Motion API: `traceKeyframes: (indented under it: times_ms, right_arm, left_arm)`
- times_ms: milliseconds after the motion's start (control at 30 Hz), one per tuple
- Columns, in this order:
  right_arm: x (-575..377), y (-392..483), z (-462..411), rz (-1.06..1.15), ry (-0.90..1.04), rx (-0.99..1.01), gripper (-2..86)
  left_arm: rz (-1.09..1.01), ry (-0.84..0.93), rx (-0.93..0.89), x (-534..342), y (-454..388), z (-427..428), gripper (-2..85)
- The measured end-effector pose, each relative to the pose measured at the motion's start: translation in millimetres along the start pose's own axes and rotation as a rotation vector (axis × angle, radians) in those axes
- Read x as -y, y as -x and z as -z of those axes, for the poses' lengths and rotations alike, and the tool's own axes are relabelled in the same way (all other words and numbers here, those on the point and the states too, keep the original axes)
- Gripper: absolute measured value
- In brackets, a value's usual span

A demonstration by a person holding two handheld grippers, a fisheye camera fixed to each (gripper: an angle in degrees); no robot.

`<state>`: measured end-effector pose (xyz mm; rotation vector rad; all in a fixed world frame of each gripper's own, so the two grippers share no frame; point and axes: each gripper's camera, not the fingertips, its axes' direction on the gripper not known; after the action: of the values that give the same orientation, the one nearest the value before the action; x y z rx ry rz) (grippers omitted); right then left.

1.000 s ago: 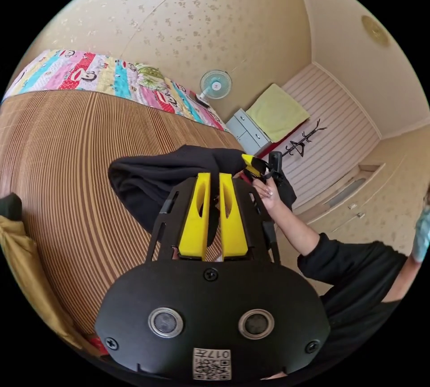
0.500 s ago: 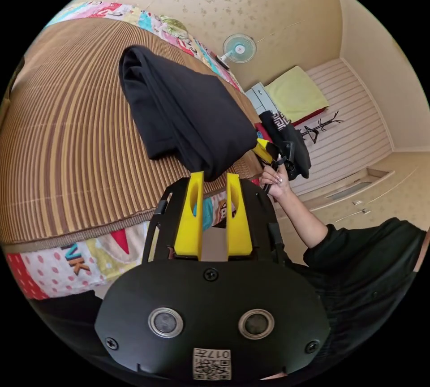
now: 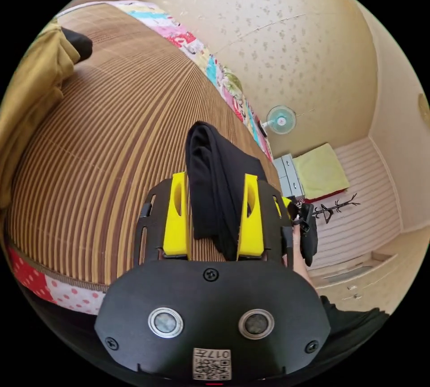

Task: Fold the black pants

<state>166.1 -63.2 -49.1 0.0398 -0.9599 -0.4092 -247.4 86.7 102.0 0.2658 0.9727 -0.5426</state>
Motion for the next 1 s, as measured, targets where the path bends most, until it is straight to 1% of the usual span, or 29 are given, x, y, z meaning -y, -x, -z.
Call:
traceKeyframes:
  times_ms: [33,67,200,267,333,367,500,600,700,800,867,967,1000]
  right_arm:
    - [-1.1,-0.6,-14.0,-0.021,0.058,-0.096,19.0]
    - [-5.7,-1.8,-22.0,-0.037,0.071,-0.123,20.0]
    - [-27.3,-10.1,-25.2,-0.092,0.004,-0.020,19.8]
    - [-41.6,-21.9,-34.2,-0.148,0.011,0.111,18.7]
    - [-54.9,-26.4,-36.0,-0.164,-0.028,0.156,18.0]
    - [-64.5,-21.7,-34.2,-0.128,-0.066,0.137,17.7]
    - [-90.6,-17.2,-24.8,-0.104,-0.144,0.136,17.0]
    - [-108.1,-22.2,-2.4,-0.099,-0.168,0.120,16.6]
    - [-124.4,-27.7,34.6,-0.124,-0.210,0.017,16.0]
    - [-141.8,-19.1,71.0,-0.175,-0.245,-0.185,15.0]
    - [-157.2,12.4,92.0,-0.152,-0.237,-0.441,14.2]
    - [-184.0,62.4,107.1,-0.046,-0.265,-0.685,12.3]
    - [-189.9,69.8,109.0,-0.032,-0.277,-0.715,11.9]
  left_arm:
    - [-0.019,0.010,0.035,-0.4,-2.4,-10.0,16.3]
    - [-0.042,0.030,0.057,-0.4,-4.0,-19.7,16.1]
    - [-0.039,0.162,0.038,-0.7,10.2,-50.4,16.5]
    - [-0.028,0.187,-0.050,-1.8,23.0,-60.2,15.4]
    - [0.021,0.230,-0.118,-2.1,30.5,-74.5,13.3]
    - [0.023,0.237,-0.124,-2.5,28.8,-80.6,12.6]
    - [-0.055,0.296,-0.040,-2.8,-2.8,-99.3,12.7]
    - [-0.114,0.383,0.012,-8.3,-37.6,-129.4,13.2]
    - [-0.101,0.456,-0.058,-22.7,-62.1,-172.5,12.9]
    - [-0.089,0.489,-0.147,-44.7,-86.8,-216.0,12.8]
    - [-0.099,0.491,-0.193,-61.9,-108.2,-242.1,12.6]
    - [-0.094,0.513,-0.236,-82.9,-133.1,-272.0,12.6]
    - [-0.091,0.521,-0.243,-86.6,-137.8,-277.5,12.6]
